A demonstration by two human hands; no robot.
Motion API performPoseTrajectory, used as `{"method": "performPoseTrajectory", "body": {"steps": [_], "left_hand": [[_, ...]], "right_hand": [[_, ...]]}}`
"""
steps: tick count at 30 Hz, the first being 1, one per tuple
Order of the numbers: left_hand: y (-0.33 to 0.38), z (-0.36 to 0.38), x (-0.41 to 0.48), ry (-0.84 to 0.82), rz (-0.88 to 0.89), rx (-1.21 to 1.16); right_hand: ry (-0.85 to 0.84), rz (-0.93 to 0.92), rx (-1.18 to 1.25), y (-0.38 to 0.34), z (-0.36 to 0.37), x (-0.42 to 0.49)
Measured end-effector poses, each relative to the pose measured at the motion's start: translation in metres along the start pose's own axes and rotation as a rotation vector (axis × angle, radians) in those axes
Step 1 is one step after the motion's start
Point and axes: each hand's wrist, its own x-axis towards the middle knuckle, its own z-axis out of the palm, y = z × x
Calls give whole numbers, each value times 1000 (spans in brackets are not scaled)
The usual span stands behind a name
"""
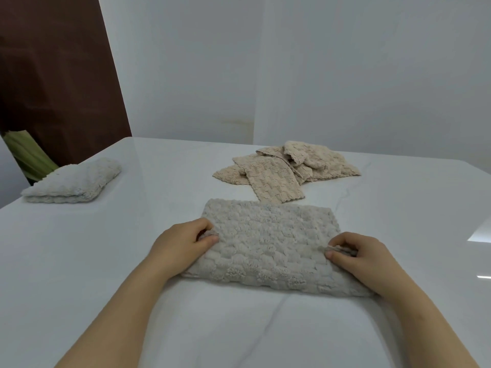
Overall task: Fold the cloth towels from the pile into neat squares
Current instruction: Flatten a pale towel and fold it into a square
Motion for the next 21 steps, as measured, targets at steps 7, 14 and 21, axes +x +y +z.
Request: {"method": "performPoseTrajectory", "body": {"steps": [7, 14, 21], "left_hand": [[3, -2, -4, 283, -13, -477], [-2, 10, 7, 183, -74, -164], [-4, 2, -1, 134, -153, -179]], "right_hand": [[232, -69, 222, -3, 0, 2], [64, 29, 30, 1, 8, 3], [22, 71, 59, -3, 0, -3]]}}
